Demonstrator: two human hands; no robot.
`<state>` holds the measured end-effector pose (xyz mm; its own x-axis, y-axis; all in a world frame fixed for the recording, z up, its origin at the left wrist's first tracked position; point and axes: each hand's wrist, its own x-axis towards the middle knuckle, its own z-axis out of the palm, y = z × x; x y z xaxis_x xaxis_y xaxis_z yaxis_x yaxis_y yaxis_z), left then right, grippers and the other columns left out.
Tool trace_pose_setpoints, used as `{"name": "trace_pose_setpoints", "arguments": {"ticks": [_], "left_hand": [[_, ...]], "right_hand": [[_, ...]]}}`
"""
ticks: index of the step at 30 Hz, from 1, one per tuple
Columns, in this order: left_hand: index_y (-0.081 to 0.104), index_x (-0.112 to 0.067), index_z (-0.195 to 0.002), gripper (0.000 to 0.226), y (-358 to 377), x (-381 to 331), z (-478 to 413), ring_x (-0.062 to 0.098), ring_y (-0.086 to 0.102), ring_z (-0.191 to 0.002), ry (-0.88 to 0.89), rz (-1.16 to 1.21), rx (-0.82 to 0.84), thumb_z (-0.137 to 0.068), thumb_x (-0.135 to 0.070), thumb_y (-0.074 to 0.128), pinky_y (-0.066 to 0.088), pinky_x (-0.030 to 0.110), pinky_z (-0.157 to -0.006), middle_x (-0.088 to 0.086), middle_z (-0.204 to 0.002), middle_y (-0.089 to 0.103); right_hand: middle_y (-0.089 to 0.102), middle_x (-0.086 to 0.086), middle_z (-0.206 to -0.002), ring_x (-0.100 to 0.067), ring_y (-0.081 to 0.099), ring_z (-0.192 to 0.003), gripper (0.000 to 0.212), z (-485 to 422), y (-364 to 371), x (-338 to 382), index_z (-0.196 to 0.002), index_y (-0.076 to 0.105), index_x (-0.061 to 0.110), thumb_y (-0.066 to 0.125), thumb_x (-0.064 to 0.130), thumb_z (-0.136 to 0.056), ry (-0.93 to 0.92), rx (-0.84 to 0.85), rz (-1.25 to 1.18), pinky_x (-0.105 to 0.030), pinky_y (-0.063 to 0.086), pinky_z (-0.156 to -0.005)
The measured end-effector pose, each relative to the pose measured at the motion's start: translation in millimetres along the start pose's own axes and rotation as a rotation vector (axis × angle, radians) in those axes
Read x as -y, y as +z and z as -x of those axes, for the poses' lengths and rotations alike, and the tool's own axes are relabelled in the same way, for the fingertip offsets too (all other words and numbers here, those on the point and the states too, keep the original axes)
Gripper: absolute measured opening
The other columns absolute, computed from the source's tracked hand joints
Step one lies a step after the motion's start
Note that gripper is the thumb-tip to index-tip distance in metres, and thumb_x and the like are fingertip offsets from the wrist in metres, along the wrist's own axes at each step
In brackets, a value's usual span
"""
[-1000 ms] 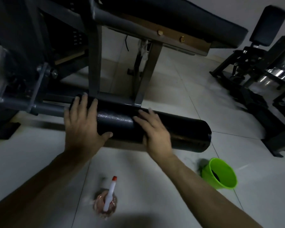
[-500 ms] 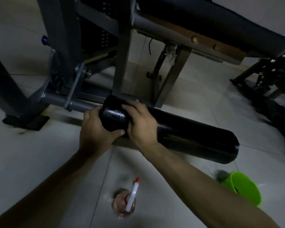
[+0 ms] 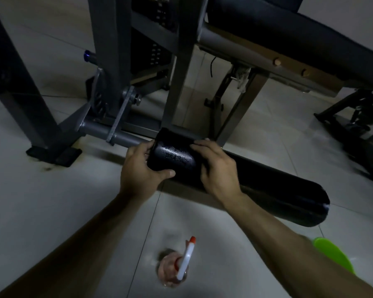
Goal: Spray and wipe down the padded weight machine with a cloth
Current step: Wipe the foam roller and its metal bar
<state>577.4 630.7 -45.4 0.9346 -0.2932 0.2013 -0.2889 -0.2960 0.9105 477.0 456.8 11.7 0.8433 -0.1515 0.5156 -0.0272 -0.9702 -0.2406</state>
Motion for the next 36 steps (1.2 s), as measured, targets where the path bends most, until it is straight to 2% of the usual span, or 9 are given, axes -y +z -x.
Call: {"name": "trace_pose_setpoints", "arguments": {"ticks": [2, 6, 10, 14, 21, 24, 30, 33, 36], "left_hand": [[0.055, -0.023, -0.135, 0.084, 0.9, -0.2, -2.0, 0.01, 0.053, -0.111, -0.001, -0.003, 0.007, -0.062, -0.025, 0.096, 0.042, 0.012, -0.078, -0.007, -0.131, 0.048], [0.055, -0.019, -0.126, 0.071, 2.5, 3.2, -7.2, 0.02, 0.06, -0.112, -0.035, -0.033, -0.005, -0.065, -0.028, 0.091, 0.057, 0.043, -0.09, 0.003, -0.127, 0.058], [0.054, -0.025, -0.133, 0.085, 1.5, -0.9, -5.3, 0.012, 0.056, -0.112, -0.063, 0.015, 0.031, -0.06, -0.026, 0.097, 0.055, 0.033, -0.089, -0.006, -0.133, 0.049], [0.055, -0.026, -0.136, 0.088, -1.3, -9.4, -6.7, 0.012, 0.054, -0.11, -0.075, 0.014, 0.023, -0.059, -0.025, 0.098, 0.053, 0.034, -0.093, -0.009, -0.125, 0.047], [0.052, -0.034, -0.125, 0.062, 0.1, -3.8, -9.1, 0.015, 0.061, -0.11, -0.032, -0.036, 0.05, -0.071, -0.057, 0.071, 0.059, 0.043, -0.089, -0.005, -0.125, 0.058], [0.054, -0.035, -0.127, 0.069, -0.3, -3.6, -10.1, 0.016, 0.061, -0.115, -0.001, -0.084, 0.062, -0.065, -0.055, 0.078, 0.06, 0.045, -0.088, -0.005, -0.127, 0.06], [0.031, -0.026, -0.157, 0.102, 10.9, -32.8, 1.5, 0.031, 0.019, -0.152, 0.179, -0.359, 0.027, -0.072, -0.039, 0.086, 0.024, 0.055, -0.122, 0.005, -0.166, 0.019], [0.034, -0.025, -0.156, 0.099, 29.1, -39.8, 16.0, 0.029, 0.005, -0.156, 0.336, -0.49, 0.046, -0.073, -0.042, 0.084, 0.01, 0.056, -0.125, 0.006, -0.17, 0.012], [0.035, -0.018, -0.155, 0.102, 52.4, -49.0, 31.7, 0.031, 0.013, -0.156, 0.465, -0.533, 0.089, -0.069, -0.034, 0.086, 0.012, 0.056, -0.126, 0.01, -0.168, 0.021]], "right_hand": [[0.066, -0.003, -0.135, -0.024, 0.055, -0.137, 0.05, -26.8, 22.4, 33.2, -0.128, 0.071, 0.012, 0.047, 0.008, -0.084, -0.115, 0.054, -0.057, -0.037, 0.046, -0.113], [0.068, -0.005, -0.13, -0.027, 0.057, -0.134, 0.033, -60.3, 48.1, 64.2, -0.126, 0.071, 0.012, 0.062, 0.01, -0.094, -0.33, 0.146, -0.062, -0.043, 0.048, -0.11], [0.063, -0.008, -0.142, -0.029, 0.049, -0.144, 0.038, -30.2, 16.9, 23.9, -0.132, 0.069, 0.01, 0.054, 0.015, -0.098, -0.4, 0.188, -0.028, -0.045, 0.046, -0.114], [0.06, -0.007, -0.145, -0.026, 0.043, -0.148, 0.041, 5.7, -5.3, -17.7, -0.133, 0.068, 0.008, 0.057, -0.001, -0.095, -0.286, 0.096, 0.007, -0.049, 0.044, -0.115], [0.067, -0.005, -0.136, -0.024, 0.05, -0.142, 0.037, -47.4, 47.0, 55.5, -0.127, 0.073, 0.013, 0.062, 0.004, -0.093, -0.285, 0.089, -0.074, -0.041, 0.045, -0.115], [0.063, -0.005, -0.141, -0.024, 0.047, -0.145, 0.041, -36.9, 31.3, 33.8, -0.13, 0.07, 0.014, 0.051, 0.011, -0.094, -0.319, 0.114, -0.009, -0.041, 0.046, -0.114], [0.064, -0.005, -0.139, -0.022, 0.053, -0.141, 0.07, 63.8, -50.3, -80.0, -0.128, 0.071, 0.009, 0.055, -0.024, -0.069, 0.049, -0.085, 0.14, -0.045, 0.047, -0.113], [0.066, -0.005, -0.135, -0.021, 0.055, -0.137, 0.071, 76.2, -58.7, -81.5, -0.127, 0.071, 0.01, 0.055, -0.023, -0.066, 0.26, -0.177, 0.15, -0.03, 0.037, -0.12], [0.068, -0.008, -0.132, -0.025, 0.057, -0.134, 0.058, 52.2, -26.4, -34.8, -0.125, 0.072, 0.007, 0.049, -0.007, -0.074, 0.147, -0.137, 0.045, -0.025, 0.035, -0.12]]}}
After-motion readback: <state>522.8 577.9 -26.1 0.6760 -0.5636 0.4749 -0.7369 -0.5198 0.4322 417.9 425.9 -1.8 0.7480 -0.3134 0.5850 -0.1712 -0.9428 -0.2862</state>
